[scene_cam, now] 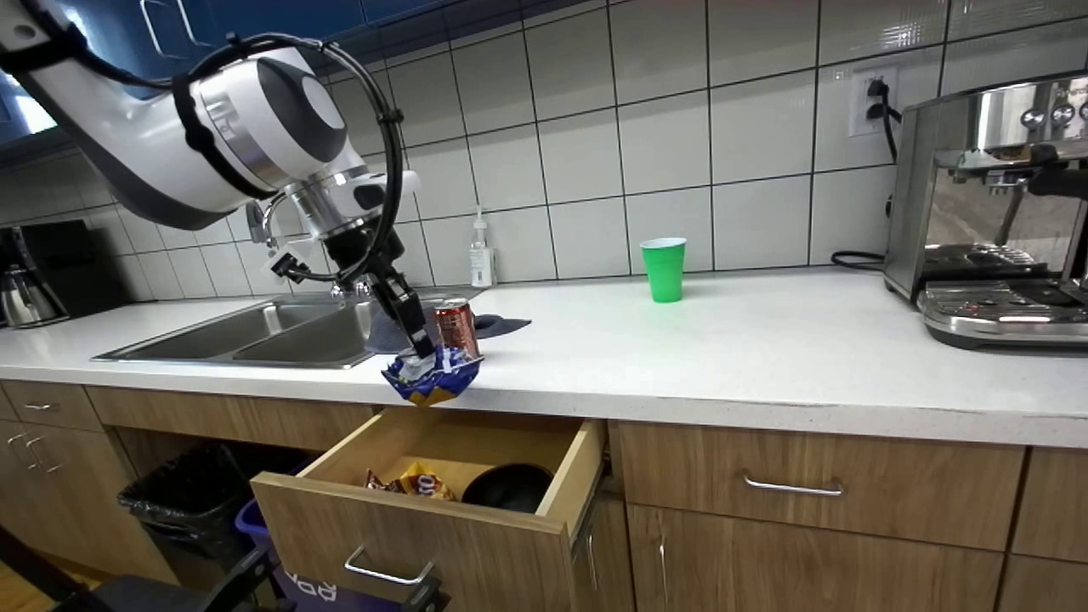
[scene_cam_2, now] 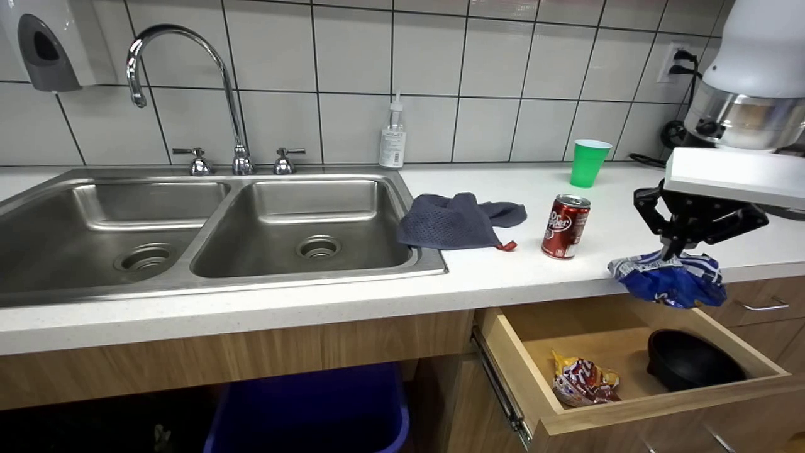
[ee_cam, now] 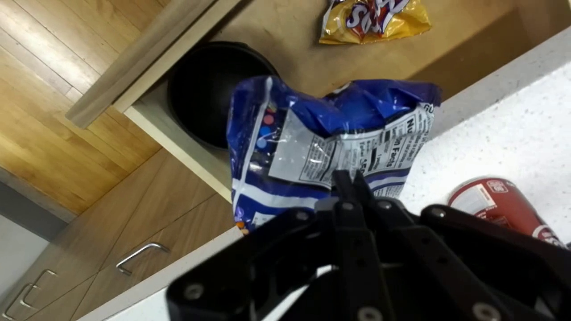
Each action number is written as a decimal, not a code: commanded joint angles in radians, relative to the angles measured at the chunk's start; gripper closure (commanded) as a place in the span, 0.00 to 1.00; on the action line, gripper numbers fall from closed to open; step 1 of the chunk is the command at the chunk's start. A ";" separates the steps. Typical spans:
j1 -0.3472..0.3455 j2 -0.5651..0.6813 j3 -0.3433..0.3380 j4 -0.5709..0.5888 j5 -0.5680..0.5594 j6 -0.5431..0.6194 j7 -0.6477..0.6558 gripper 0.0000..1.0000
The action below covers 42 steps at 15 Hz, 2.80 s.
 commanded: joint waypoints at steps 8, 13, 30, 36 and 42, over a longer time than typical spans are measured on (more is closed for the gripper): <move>0.000 0.027 0.104 -0.047 0.009 0.001 -0.020 1.00; 0.004 0.057 0.104 -0.041 0.007 -0.001 -0.025 1.00; 0.006 0.072 0.087 -0.041 0.014 -0.004 -0.040 0.30; 0.009 0.061 0.088 -0.056 0.022 -0.003 -0.042 0.00; 0.021 0.078 0.088 -0.056 0.078 -0.009 -0.096 0.00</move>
